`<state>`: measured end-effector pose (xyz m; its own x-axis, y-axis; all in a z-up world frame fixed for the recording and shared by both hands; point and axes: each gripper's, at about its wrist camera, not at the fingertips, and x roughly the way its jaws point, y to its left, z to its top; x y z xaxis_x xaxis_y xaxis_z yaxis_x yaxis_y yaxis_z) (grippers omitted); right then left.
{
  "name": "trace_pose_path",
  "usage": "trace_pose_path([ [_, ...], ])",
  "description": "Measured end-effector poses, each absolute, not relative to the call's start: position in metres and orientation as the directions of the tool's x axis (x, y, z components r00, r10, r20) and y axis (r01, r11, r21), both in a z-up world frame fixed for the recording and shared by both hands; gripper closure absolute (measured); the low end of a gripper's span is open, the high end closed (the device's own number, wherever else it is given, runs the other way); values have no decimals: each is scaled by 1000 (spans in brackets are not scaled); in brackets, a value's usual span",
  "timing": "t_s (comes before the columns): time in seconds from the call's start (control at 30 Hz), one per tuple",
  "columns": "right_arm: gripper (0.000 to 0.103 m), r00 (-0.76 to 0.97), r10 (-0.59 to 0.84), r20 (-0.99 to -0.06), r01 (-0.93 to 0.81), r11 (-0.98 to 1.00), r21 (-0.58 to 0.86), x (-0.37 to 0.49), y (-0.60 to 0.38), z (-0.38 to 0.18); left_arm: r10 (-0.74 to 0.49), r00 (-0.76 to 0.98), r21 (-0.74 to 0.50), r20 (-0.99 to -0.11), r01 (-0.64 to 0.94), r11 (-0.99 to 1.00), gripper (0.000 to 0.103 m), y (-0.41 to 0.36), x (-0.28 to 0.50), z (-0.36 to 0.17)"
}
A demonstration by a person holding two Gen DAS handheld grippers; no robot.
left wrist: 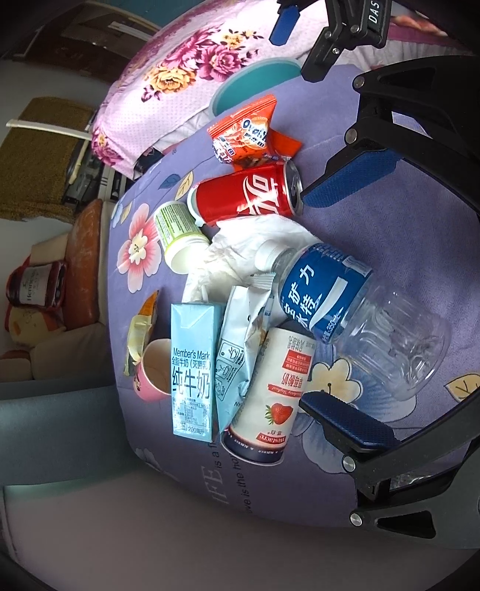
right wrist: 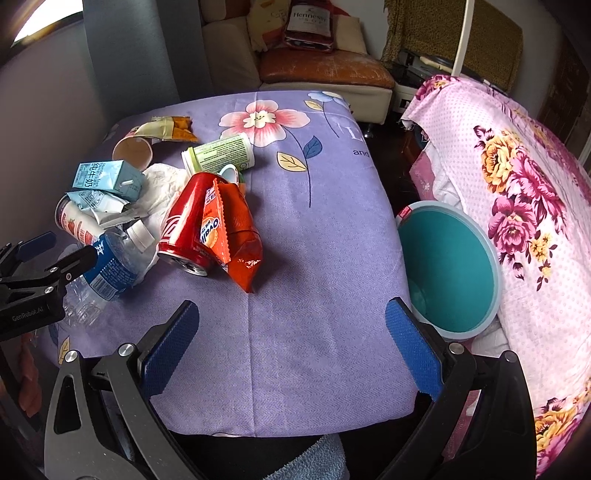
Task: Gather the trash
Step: 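Grasp the orange snack bag with the right tool while the left tool grasps the clear water bottle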
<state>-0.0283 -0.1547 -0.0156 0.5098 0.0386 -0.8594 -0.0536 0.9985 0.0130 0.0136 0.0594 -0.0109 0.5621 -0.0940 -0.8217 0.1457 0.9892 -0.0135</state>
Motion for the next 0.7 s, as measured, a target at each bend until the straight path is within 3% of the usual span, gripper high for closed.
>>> trace_pose_path([
  [0.37, 6, 492, 122, -862, -124, 990, 69, 18, -123, -27, -180, 456, -71, -871, 245, 967, 3, 92, 16, -27],
  [0.5, 7, 483, 140, -864, -135, 987, 85, 30, -117, -36, -156, 436, -32, -887, 279, 960, 3, 85, 15, -38],
  [0.57, 17, 477, 146, -867, -140, 986, 89, 35, -116, -40, -137, 427, -7, -894, 293, 956, 3, 82, 14, -45],
  [0.6, 28, 469, 151, -870, -145, 985, 93, 37, -115, -43, -129, 423, 4, -897, 299, 954, 3, 80, 14, -48],
  [0.63, 46, 459, 160, -874, -149, 984, 102, 38, -116, -46, -120, 420, 16, -900, 305, 952, 3, 78, 14, -51],
  [0.7, 60, 437, 206, -876, -155, 976, 152, 39, -118, -52, -108, 415, 32, -904, 316, 948, 3, 74, 15, -57],
])
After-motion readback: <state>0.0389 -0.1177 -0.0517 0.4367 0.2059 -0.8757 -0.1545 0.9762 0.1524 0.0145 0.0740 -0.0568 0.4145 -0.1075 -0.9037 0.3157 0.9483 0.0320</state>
